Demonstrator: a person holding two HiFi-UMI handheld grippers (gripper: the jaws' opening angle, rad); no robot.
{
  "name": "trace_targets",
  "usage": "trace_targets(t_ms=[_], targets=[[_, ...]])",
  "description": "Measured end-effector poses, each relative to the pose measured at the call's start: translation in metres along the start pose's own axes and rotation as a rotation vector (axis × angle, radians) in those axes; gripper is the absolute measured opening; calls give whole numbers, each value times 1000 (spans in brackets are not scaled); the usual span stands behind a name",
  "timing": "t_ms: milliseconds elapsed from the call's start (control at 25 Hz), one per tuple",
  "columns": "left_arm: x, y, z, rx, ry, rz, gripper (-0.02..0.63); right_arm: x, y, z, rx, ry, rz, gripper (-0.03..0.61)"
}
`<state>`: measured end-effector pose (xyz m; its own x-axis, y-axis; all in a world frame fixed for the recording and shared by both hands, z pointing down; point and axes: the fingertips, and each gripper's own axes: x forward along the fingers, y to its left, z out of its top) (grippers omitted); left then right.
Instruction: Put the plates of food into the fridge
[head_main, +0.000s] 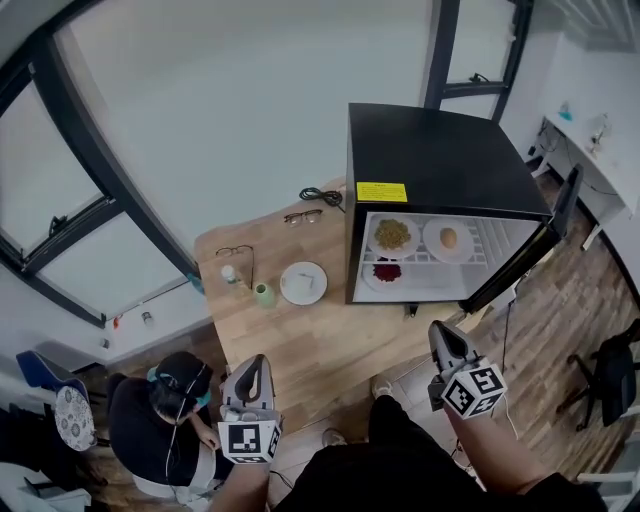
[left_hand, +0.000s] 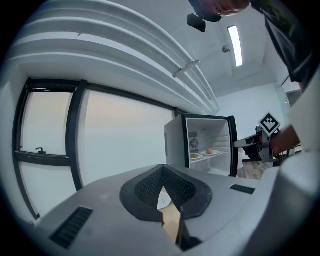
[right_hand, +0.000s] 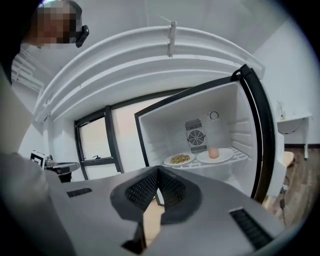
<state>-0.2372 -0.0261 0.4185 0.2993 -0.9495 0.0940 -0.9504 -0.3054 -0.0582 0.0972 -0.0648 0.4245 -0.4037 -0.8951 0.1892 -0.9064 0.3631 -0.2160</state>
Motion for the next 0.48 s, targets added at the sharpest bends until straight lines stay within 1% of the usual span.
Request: trace_targets(t_ms=[120, 320, 480], targets=[[-13, 2, 3, -5, -38, 27, 3, -6, 4, -5, 0, 9, -11, 21], [-25, 2, 11, 4, -59, 28, 3, -5, 15, -6, -13, 17, -5, 21], [-26, 2, 10, -11, -38, 22, 3, 1, 20, -5, -29, 17, 8, 21]])
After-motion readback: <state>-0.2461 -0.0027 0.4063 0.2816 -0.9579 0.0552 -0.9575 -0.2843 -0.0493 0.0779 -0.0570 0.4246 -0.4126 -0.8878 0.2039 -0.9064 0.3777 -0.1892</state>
